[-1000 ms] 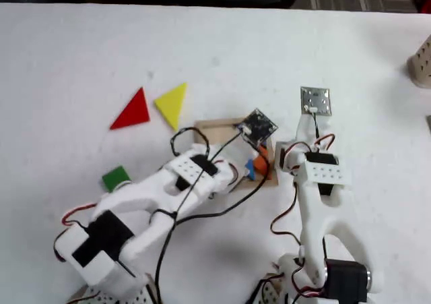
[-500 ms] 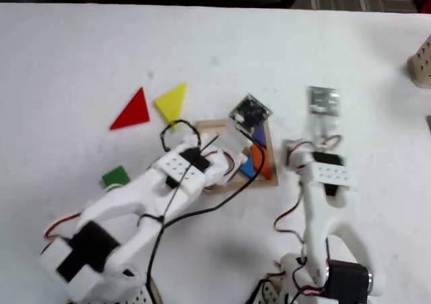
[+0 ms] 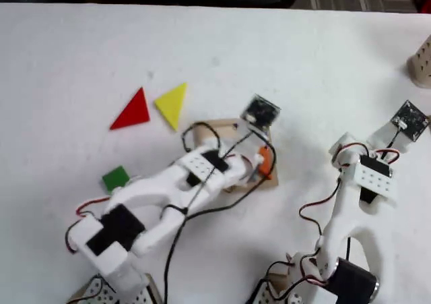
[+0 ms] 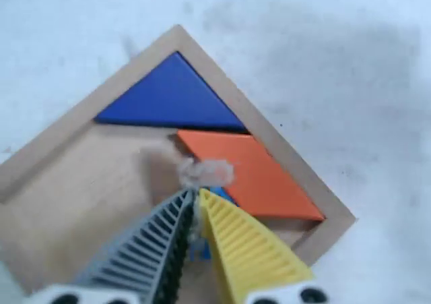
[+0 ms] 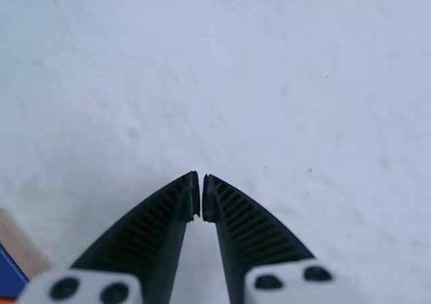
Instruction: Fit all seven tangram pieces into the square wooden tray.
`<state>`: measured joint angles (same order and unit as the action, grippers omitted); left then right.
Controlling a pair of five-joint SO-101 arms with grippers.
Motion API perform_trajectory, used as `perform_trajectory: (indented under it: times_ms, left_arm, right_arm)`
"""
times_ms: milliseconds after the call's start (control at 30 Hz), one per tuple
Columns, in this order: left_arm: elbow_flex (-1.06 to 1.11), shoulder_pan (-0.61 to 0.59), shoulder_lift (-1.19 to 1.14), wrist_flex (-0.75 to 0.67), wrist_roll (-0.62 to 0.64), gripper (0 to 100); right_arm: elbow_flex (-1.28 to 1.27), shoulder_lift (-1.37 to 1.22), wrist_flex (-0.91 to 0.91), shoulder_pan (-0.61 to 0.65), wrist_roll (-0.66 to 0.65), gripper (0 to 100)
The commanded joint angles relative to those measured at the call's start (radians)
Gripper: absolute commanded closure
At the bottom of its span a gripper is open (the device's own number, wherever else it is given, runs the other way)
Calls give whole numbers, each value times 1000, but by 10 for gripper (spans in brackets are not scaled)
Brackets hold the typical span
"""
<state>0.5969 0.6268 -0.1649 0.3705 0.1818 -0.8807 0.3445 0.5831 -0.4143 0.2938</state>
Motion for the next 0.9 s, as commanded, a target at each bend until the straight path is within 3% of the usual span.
perform_trajectory:
  times_ms: [0,233,867]
  left_arm:
    - [-68,53,-19,-26,9,979]
    - [-63,45,-28,-23,9,979]
    - [-84,-113,-18,272,14,979]
  right_arm:
    - [41,28,-1,8,0,978]
    - [40,28,-1,22,-9,978]
    - [26,28,-1,53,-11,978]
